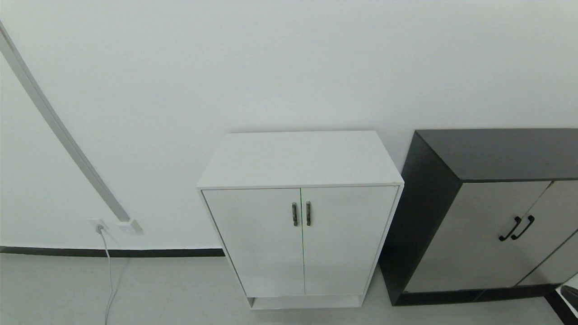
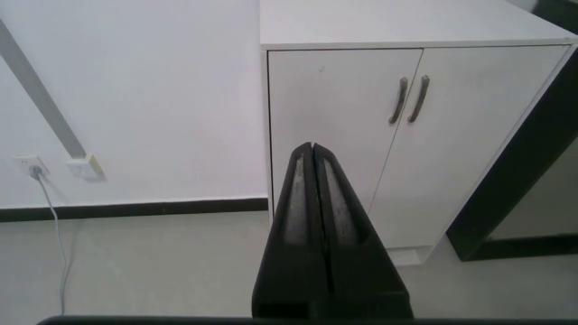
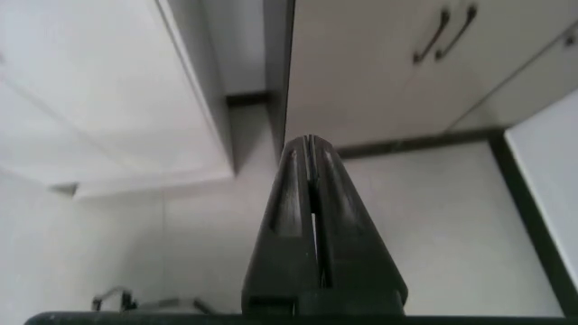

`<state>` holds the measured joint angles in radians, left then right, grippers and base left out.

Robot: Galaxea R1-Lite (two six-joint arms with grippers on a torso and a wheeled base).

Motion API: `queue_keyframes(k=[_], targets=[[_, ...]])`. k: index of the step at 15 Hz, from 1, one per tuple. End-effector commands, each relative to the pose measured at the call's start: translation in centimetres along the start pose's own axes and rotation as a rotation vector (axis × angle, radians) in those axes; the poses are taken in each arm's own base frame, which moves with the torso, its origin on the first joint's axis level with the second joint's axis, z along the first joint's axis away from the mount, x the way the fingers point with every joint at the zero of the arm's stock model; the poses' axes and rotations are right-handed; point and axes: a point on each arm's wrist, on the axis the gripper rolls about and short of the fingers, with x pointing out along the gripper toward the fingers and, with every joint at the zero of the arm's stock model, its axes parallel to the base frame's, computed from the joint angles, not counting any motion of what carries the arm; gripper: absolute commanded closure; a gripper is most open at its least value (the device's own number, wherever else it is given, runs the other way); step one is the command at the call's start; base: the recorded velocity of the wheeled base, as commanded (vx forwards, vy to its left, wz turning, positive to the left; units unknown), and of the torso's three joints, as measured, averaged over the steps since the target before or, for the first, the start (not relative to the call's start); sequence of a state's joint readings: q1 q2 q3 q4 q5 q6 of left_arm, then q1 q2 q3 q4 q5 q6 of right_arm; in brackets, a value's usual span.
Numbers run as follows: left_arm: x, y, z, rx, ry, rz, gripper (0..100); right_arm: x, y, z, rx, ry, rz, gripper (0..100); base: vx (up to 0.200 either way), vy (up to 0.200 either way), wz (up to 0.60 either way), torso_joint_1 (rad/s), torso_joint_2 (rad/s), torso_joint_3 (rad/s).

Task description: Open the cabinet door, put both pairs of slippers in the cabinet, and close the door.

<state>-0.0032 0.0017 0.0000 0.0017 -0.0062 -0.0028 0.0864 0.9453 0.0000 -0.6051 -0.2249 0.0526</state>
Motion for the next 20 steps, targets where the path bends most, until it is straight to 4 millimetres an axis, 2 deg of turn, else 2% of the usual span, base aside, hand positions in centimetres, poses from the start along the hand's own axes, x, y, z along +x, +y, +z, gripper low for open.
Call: queue_keyframes(k=[1,2,5,12,15,17,20], targets=[[0.0,0.0,0.0,0.0,0.001,0.0,100,-5.5,-1.3,-3.2,0.035,-0.097,0.072,100,0.0,0.0,0.0,0.0,0.0,0.0],[0.0,0.0,0.0,0.0,0.001,0.0,100,-6.6,-1.6,-4.4,0.034,-0.132,0.094,100,0.0,0.0,0.0,0.0,0.0,0.0],[0.0,0.0,0.0,0.001,0.001,-0.001,100,-8.6,-2.1,-5.9,0.025,-0.222,0.097,100,0.0,0.0,0.0,0.0,0.0,0.0],[0.0,0.0,0.0,0.0,0.001,0.0,100,-8.4,-2.0,-5.9,0.03,-0.254,0.108,100,0.0,0.0,0.0,0.0,0.0,0.0],[0.0,0.0,0.0,0.0,0.001,0.0,100,-8.2,-1.7,-6.1,0.005,-0.26,0.248,100,0.0,0.0,0.0,0.0,0.0,0.0],[0.0,0.0,0.0,0.0,0.001,0.0,100,-8.1,-1.6,-6.4,-0.075,-0.239,0.267,100,0.0,0.0,0.0,0.0,0.0,0.0],[0.0,0.0,0.0,-0.002,0.001,0.0,100,-8.1,-1.6,-6.4,-0.058,-0.239,0.257,100,0.0,0.0,0.0,0.0,0.0,0.0]])
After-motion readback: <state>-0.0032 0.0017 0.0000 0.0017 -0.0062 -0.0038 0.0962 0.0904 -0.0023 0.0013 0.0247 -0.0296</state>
